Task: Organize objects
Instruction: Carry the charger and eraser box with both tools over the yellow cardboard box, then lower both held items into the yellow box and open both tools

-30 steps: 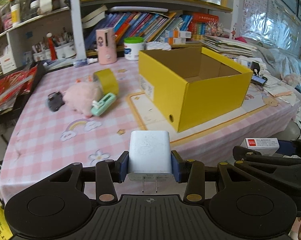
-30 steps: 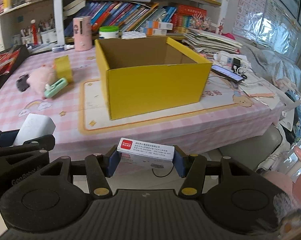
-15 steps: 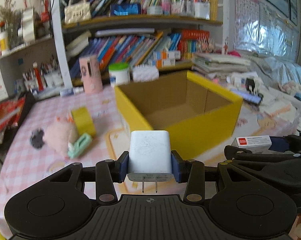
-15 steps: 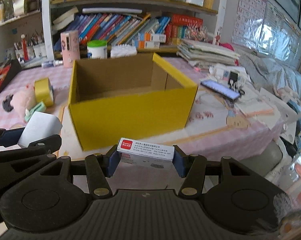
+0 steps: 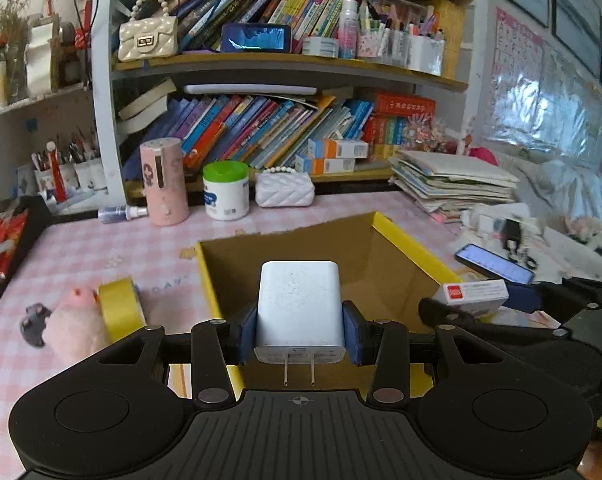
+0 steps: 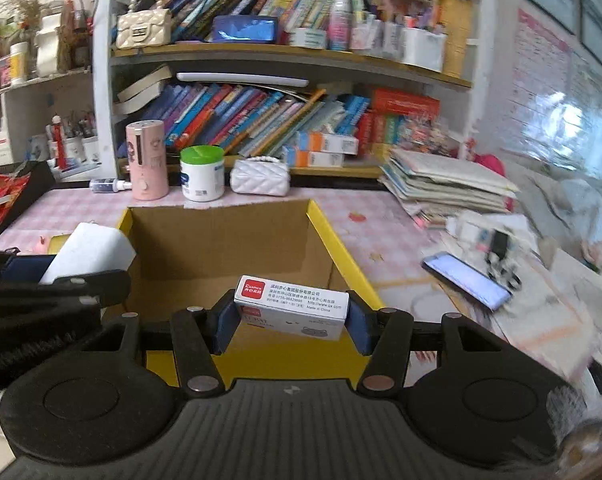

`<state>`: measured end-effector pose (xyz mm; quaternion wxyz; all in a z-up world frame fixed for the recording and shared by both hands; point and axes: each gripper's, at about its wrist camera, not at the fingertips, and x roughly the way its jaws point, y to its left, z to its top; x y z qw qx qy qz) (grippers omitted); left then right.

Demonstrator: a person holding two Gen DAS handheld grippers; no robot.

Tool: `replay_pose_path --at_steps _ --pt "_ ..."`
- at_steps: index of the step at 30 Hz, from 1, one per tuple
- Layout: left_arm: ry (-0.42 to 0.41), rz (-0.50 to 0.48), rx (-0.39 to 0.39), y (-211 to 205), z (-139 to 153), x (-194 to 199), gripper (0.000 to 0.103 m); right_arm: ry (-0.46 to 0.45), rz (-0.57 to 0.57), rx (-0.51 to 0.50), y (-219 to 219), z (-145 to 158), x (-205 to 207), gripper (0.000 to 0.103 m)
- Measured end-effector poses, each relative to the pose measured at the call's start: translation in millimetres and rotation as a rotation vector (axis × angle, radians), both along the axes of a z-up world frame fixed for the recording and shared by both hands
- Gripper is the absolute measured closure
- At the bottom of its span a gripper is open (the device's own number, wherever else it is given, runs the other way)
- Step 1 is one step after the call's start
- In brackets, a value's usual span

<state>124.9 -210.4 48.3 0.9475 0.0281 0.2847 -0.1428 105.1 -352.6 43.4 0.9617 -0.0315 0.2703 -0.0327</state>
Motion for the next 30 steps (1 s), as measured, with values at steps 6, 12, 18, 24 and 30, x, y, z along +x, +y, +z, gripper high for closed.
replay_pose_path --at_steps 6,12,18,24,30 --pt "0.073 0.057 0.035 -19 -18 40 0.061 0.1 0.126 -0.062 -13 -18 58 0.05" --pt "0.163 0.076 0.079 -35 -42 66 0.061 0.228 0.251 -0.151 -10 -47 100 0.05" --pt "0.25 0.086 0.097 -38 -58 82 0.061 0.334 0.343 -0.194 -8 -65 122 0.05" --pt "0.26 0.075 0.138 -47 -61 86 0.061 0.383 0.411 -0.231 -3 -72 126 0.05" --pt "0.24 0.072 0.146 -50 -58 85 0.057 0.4 0.42 -0.228 -3 -72 129 0.05"
